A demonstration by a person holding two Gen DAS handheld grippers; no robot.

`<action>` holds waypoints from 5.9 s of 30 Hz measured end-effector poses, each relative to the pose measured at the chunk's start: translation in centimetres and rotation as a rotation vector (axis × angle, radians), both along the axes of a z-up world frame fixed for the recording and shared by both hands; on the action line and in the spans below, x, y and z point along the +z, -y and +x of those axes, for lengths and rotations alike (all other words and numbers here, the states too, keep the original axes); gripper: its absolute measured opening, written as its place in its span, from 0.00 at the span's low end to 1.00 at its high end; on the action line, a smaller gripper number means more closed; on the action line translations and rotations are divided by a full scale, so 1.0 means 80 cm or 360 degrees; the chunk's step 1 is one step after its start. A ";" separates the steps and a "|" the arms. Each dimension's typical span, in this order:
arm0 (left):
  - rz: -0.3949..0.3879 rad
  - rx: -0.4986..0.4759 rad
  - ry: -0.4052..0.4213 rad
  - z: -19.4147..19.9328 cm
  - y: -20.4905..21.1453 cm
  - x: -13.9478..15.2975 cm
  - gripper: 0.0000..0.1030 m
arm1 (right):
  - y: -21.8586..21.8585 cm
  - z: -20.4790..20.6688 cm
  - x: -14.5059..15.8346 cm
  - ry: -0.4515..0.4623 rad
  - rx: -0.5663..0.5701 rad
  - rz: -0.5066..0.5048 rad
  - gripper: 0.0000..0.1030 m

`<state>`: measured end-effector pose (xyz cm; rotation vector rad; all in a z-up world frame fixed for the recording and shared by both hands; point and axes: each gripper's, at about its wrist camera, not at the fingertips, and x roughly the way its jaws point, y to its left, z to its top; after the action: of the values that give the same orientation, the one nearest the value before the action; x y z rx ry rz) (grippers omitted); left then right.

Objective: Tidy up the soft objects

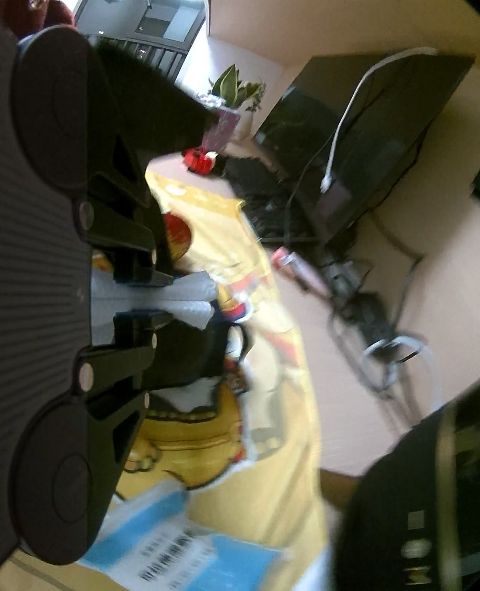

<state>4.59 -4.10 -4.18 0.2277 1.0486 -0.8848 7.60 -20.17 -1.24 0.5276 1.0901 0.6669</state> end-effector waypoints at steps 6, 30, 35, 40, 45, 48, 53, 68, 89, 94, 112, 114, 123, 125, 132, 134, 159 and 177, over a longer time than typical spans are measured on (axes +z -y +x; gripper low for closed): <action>0.0056 0.0251 -0.0122 -0.005 -0.047 0.004 0.97 | -0.028 0.019 0.007 0.0179 0.0044 -0.0140 0.13; 0.0009 0.0515 -0.0167 -0.017 -0.099 0.036 0.99 | -0.072 0.012 -0.011 0.0365 0.0263 -0.0354 0.14; 0.0017 0.0512 -0.0081 -0.022 -0.112 0.060 0.99 | -0.099 -0.003 -0.031 0.0280 0.0427 -0.0370 0.14; -0.0002 0.0680 -0.0016 -0.034 -0.143 0.076 0.99 | -0.065 -0.010 -0.049 0.0175 0.0326 -0.0462 0.14; -0.0043 0.0867 0.0075 -0.051 -0.172 0.097 0.99 | -0.042 -0.017 -0.042 0.0286 0.0216 -0.0682 0.14; -0.0012 0.0952 0.0096 -0.058 -0.191 0.106 1.00 | -0.042 -0.014 -0.031 0.0317 0.0208 -0.0641 0.14; 0.0213 0.1095 0.0055 -0.048 -0.220 0.081 1.00 | -0.081 0.001 -0.001 0.0366 0.0275 -0.0333 0.14; 0.0268 0.0545 0.0015 -0.020 -0.236 0.020 1.00 | -0.231 -0.015 -0.001 0.0316 0.0256 -0.0340 0.13; 0.0052 0.0726 0.0070 -0.022 -0.247 0.046 1.00 | -0.140 -0.006 -0.003 0.0478 -0.0035 -0.0544 0.12; -0.0092 0.0736 -0.0041 -0.011 -0.236 0.033 1.00 | -0.173 0.041 -0.036 0.0325 0.0110 -0.0451 0.12; 0.0165 0.0617 0.0104 0.002 -0.210 0.036 1.00 | -0.154 0.000 -0.005 0.0352 0.0175 -0.0303 0.11; 0.0202 0.0770 0.0113 -0.012 -0.216 0.036 1.00 | -0.166 0.014 0.006 0.0337 0.0207 -0.0151 0.11; 0.0231 0.1003 0.0020 -0.024 -0.201 0.007 1.00 | -0.223 0.037 -0.028 0.0315 0.0460 -0.0157 0.12; 0.0194 0.1013 -0.0024 -0.025 -0.206 0.004 1.00 | -0.215 0.047 -0.032 0.0304 0.0414 -0.0172 0.12; 0.0127 0.1069 -0.0151 -0.016 -0.222 0.004 1.00 | -0.210 0.056 -0.036 0.0377 0.0415 -0.0278 0.30; 0.0137 0.1063 -0.0151 -0.014 -0.221 0.005 1.00 | -0.215 0.050 -0.032 0.0408 0.0455 -0.0291 0.30; 0.0033 0.1003 -0.0050 -0.017 -0.211 0.032 1.00 | -0.180 0.043 -0.037 0.0363 0.0273 -0.0425 0.10; 0.0385 0.0419 0.0486 -0.063 -0.141 0.046 1.00 | -0.162 0.032 -0.037 0.0142 0.0273 -0.0061 0.12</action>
<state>-0.42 7.19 -0.47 0.4045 0.8731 -0.4671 10.18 -7.25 -4.22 0.3701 1.0696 0.8103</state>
